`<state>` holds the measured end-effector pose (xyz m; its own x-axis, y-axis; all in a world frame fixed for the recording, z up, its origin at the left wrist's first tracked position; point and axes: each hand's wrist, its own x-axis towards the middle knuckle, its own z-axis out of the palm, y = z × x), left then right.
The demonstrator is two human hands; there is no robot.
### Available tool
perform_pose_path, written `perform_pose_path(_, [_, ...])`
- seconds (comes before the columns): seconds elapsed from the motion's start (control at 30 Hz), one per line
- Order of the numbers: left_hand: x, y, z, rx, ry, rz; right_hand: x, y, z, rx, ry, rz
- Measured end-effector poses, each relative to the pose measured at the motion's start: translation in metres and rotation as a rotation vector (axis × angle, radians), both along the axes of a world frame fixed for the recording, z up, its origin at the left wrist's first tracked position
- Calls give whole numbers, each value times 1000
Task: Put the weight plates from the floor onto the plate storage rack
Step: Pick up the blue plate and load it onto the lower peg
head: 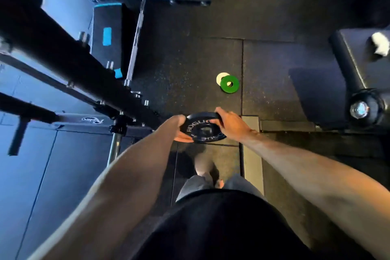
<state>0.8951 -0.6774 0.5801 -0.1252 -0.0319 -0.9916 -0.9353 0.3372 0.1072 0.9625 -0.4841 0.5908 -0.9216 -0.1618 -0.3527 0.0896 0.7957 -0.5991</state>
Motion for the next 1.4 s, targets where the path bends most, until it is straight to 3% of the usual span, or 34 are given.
perform_pose_path(0.17, [81, -66, 15, -15, 54, 0, 40, -57, 16, -20, 45, 85])
perform_pose_path(0.43, [214, -175, 25, 75, 250, 354, 118, -179, 23, -107, 66, -8])
perform_pose_path(0.63, [297, -290, 5, -18, 538, 452, 149, -292, 19, -182, 12, -42])
perform_pose_path(0.73, [319, -346, 13, -181, 681, 441, 153, -360, 17, -184, -33, -8])
perform_pose_path(1.0, [335, -539, 36, -445, 751, 408, 149, -570, 29, -122, -37, 117])
perform_pose_path(1.4, [264, -802, 40, -564, 797, 332, 98, -804, 44, -186, -53, 157])
